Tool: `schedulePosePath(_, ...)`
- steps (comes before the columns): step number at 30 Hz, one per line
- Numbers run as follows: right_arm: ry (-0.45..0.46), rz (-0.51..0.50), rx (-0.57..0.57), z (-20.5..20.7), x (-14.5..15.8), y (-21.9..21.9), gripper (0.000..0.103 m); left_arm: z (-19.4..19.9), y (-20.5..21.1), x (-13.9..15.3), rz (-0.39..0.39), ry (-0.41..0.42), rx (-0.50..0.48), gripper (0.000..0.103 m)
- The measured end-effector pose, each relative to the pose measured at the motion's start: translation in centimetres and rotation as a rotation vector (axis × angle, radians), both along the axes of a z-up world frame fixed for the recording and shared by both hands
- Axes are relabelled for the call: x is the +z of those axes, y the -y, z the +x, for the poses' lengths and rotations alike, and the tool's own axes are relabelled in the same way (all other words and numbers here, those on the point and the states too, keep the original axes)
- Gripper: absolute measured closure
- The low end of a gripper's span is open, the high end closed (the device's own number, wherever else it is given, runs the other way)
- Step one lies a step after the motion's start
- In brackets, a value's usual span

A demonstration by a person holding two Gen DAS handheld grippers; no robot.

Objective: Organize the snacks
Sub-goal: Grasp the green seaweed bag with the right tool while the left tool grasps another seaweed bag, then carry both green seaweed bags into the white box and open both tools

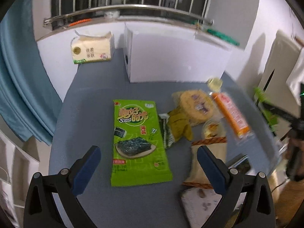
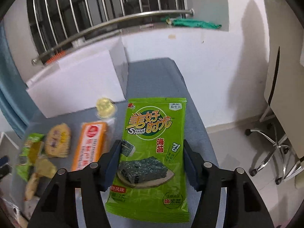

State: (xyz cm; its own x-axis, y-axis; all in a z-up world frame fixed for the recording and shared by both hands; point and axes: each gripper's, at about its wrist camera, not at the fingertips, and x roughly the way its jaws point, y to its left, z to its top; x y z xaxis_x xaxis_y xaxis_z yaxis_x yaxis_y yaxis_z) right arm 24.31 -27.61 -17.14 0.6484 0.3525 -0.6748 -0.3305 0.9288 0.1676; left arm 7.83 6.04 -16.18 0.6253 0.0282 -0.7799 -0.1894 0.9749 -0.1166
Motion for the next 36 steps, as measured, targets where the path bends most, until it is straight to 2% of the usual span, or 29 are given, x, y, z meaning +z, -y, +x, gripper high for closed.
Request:
schedulePosePath(5, 0.036, 0.044, 0.014, -2.8, 1.6, 1.4, 0.038, 1.8, -0.3, -2.6, 0.017, -0.098, -0.001, 0.000)
schedulePosePath(9, 0.049, 0.050, 0.030, -3.7, 2.4, 1.5, 0.038, 2.0, -0.4, -3.6, 0.037, -0.114, -0.002, 0.004)
schedulePosePath(10, 0.053, 0.053, 0.037, -3.8, 2.6, 1.5, 0.037, 1.8, -0.4, -3.6, 0.052, -0.112, -0.001, 0.012)
schedulePosePath(11, 0.060, 0.052, 0.039, -3.8, 2.7, 1.3, 0.037, 1.6, -0.4, -3.6, 0.079, -0.115, -0.002, 0.025)
schedulePosePath(12, 0.063, 0.049, 0.042, -3.9, 2.9, 1.3, 0.037, 1.3, -0.5, -3.3, 0.088, -0.109, -0.012, 0.028)
schedulePosePath(15, 0.064, 0.057, 0.061, -4.0, 2.9, 0.9, 0.037, 0.3, -1.6, -2.9, 0.023, -0.094, -0.027, 0.028)
schedulePosePath(18, 0.063, 0.070, 0.080, -4.3, 3.0, 0.5, 0.037, -0.9, -2.5, -2.0, -0.028, -0.043, -0.008, 0.028)
schedulePosePath(21, 0.069, 0.081, 0.104, -4.8, 3.2, -0.2, 0.037, -2.1, -3.5, 0.2, -0.081, 0.048, 0.026, 0.028)
schedulePosePath(25, 0.075, 0.113, 0.142, -5.0, 3.8, -1.2, 0.037, -2.4, -3.6, 4.3, -0.097, 0.181, 0.036, 0.028)
schedulePosePath(27, 0.081, 0.135, 0.166, -5.0, 4.4, -2.1, 0.037, -1.8, -3.2, 6.5, -0.077, 0.248, 0.024, 0.028)
schedulePosePath(32, 0.129, 0.168, 0.246, -3.3, 7.3, -5.4, 0.037, 2.6, -3.4, 10.4, -0.060, 0.322, -0.029, 0.028)
schedulePosePath(36, 0.178, 0.150, 0.279, 0.3, 10.4, -8.7, 0.037, 8.5, -4.0, 12.7, -0.038, 0.336, -0.053, 0.028)
